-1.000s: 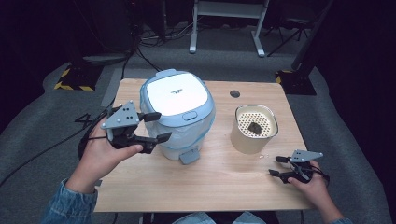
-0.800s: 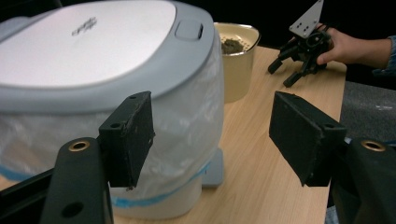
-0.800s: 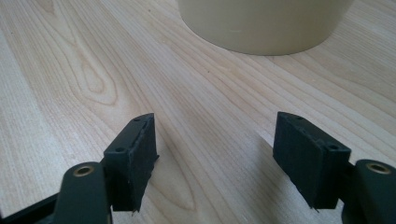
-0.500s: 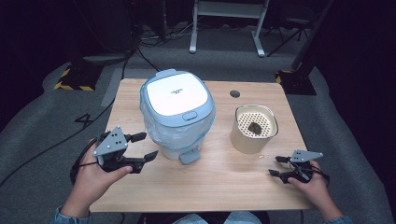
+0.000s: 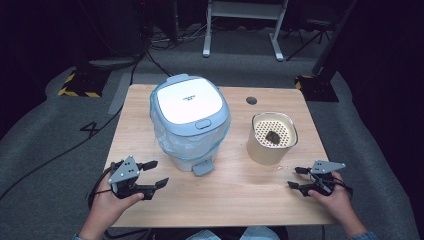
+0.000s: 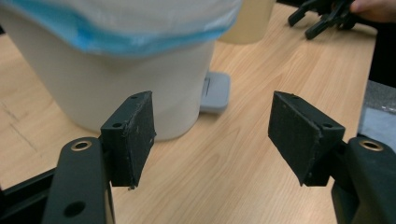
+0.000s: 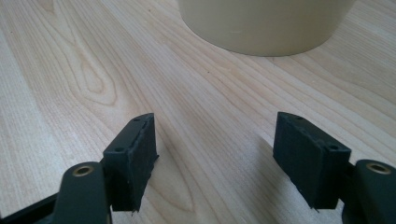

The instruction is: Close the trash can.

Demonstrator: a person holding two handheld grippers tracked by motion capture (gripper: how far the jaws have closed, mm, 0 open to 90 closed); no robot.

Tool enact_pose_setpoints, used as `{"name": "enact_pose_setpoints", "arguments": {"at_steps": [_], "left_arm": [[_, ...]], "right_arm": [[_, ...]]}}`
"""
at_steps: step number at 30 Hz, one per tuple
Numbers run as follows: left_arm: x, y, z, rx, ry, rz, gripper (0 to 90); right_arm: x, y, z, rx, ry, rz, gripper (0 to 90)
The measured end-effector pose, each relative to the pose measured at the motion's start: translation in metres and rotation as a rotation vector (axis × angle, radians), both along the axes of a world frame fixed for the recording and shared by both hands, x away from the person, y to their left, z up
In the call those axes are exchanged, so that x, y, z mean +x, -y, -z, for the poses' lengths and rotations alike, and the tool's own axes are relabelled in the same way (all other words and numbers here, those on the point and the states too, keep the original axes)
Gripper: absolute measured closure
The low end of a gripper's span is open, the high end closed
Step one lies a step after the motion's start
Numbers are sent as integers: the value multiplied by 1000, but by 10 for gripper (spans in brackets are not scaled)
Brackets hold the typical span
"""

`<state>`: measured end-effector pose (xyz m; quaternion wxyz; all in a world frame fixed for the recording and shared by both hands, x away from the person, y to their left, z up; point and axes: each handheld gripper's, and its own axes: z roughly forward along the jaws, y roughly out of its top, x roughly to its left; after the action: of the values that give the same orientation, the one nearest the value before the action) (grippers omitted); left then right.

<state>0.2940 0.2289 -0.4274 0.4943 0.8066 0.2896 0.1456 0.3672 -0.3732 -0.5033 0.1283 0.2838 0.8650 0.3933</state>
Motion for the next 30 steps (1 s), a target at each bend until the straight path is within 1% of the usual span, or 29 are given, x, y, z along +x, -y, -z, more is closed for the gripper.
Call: {"name": "enact_pose_setpoints", "arguments": {"at_steps": [3,6,10,13,15,16,17,18,19,21,23,28,30], "left_arm": [[4,-3,15,11,-29,-8,316],[7,-7,27,24,-54,-25,314],[13,-12,44,47,-104,-65,311],[16,-14,55,63,-137,-71,293],[17,-15,61,77,-150,-69,292],[17,-15,63,86,-153,-73,288],[18,-15,66,105,-158,-77,281],[19,-16,68,130,-154,-74,279],[19,-15,70,145,-157,-77,279],[20,-15,74,199,-154,-78,271],[21,-14,77,254,-169,-89,244],[22,-15,77,255,-181,-107,189],[23,-15,77,255,-191,-123,164]], "right_arm": [[0,0,0,0,0,0,303],[0,0,0,0,0,0,303],[0,0,0,0,0,0,303],[0,0,0,0,0,0,303],[0,0,0,0,0,0,303],[0,0,0,0,0,0,303],[0,0,0,0,0,0,303],[0,0,0,0,0,0,303],[0,0,0,0,0,0,302],[0,0,0,0,0,0,303],[0,0,0,0,0,0,303],[0,0,0,0,0,0,303],[0,0,0,0,0,0,303]]}}
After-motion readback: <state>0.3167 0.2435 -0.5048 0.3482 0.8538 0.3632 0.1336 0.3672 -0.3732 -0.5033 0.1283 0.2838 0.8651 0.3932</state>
